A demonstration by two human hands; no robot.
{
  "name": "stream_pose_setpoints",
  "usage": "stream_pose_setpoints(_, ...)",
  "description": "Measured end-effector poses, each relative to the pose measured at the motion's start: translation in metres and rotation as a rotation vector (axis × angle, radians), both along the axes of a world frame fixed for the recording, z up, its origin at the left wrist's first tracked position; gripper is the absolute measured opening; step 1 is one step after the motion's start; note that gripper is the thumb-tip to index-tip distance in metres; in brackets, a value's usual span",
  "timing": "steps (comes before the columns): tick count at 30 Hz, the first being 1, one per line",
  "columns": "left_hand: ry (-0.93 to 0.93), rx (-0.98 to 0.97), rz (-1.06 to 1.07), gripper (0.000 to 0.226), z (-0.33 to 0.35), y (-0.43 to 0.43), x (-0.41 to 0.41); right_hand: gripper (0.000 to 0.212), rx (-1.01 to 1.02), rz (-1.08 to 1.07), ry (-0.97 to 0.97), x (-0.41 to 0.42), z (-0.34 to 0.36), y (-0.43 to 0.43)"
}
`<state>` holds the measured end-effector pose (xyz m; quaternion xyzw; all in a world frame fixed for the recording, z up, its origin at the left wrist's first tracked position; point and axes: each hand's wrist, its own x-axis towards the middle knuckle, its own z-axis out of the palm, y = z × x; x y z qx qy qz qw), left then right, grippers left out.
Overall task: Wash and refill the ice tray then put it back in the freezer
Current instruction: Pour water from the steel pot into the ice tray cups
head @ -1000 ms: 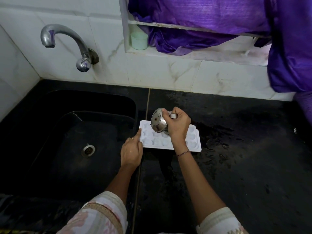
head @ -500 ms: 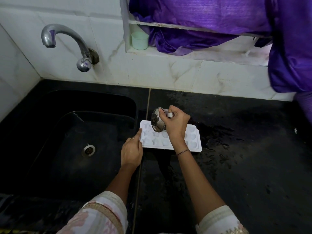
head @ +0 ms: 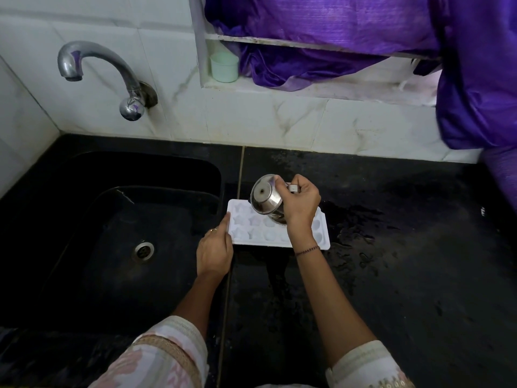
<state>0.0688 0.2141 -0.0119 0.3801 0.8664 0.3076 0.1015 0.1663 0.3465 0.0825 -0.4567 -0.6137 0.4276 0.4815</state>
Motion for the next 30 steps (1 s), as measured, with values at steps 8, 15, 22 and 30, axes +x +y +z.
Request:
stream_pose_setpoints(8, 0.016, -0.008, -0.008, 0.053, 0.000, 0.001, 0.000, 0.052, -0.008, 0.059, 0.010, 0.003, -0.002, -0.005)
stream_pose_setpoints(15, 0.032, -0.020, -0.015, 0.053, 0.000, 0.001, 0.001, 0.052, 0.054, 0.150, -0.025, 0.001, -0.003, -0.012)
stream_pose_setpoints(22, 0.037, -0.024, -0.013, 0.054, 0.001, 0.001, 0.001, 0.057, 0.128, 0.207, -0.065, 0.000, -0.004, -0.015)
stream_pose_setpoints(30, 0.042, -0.037, -0.014, 0.053, 0.002, 0.001, 0.001, 0.051, 0.213, 0.245, -0.109, -0.001, -0.008, -0.015)
